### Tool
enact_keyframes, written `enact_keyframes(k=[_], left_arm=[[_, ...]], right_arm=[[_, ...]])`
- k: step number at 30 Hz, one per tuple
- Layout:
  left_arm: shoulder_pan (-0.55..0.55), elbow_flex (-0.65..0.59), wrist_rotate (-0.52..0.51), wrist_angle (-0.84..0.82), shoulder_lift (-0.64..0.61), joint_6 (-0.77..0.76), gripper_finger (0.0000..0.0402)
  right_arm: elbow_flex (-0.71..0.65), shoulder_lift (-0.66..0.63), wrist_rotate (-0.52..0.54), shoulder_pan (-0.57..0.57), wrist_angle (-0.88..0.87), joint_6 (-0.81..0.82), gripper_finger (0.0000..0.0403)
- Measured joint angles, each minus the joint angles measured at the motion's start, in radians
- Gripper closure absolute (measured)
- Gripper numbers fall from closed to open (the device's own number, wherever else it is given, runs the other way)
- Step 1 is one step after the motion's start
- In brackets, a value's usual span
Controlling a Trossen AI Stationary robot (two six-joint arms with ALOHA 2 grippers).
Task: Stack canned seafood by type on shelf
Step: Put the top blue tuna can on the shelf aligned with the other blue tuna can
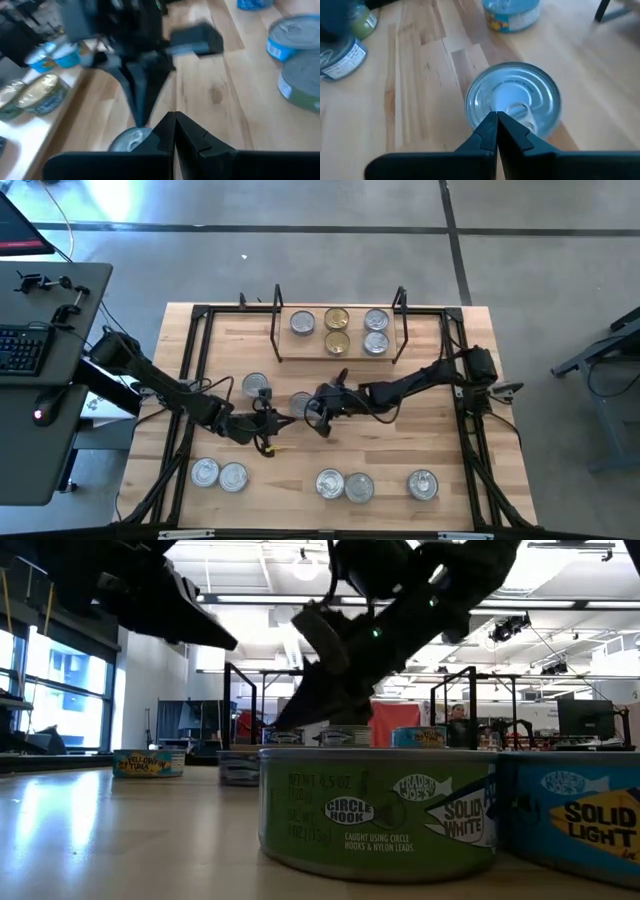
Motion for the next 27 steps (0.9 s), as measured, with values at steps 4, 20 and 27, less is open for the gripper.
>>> enact_keyframes(k=[4,20,27], left_arm=[[0.009,0.001,0.050,-0.009,0.023,-0.003,0.0396],[0.236,0.001,0.364,-0.140,0.149,0.225,0.0283],[0.269,0.006,0.338,-0.087,0.248,0.272,0.0325]], right_arm=[[0.000,-0.039,0.045,0.014,-0.039,-0.055,0.0403],[-0.003,-0.078,0.096,0.056,-0.120,-0.185,0.0403],[-0.003,-0.078,0.093,0.074,-0.122,-0.232,0.0403]])
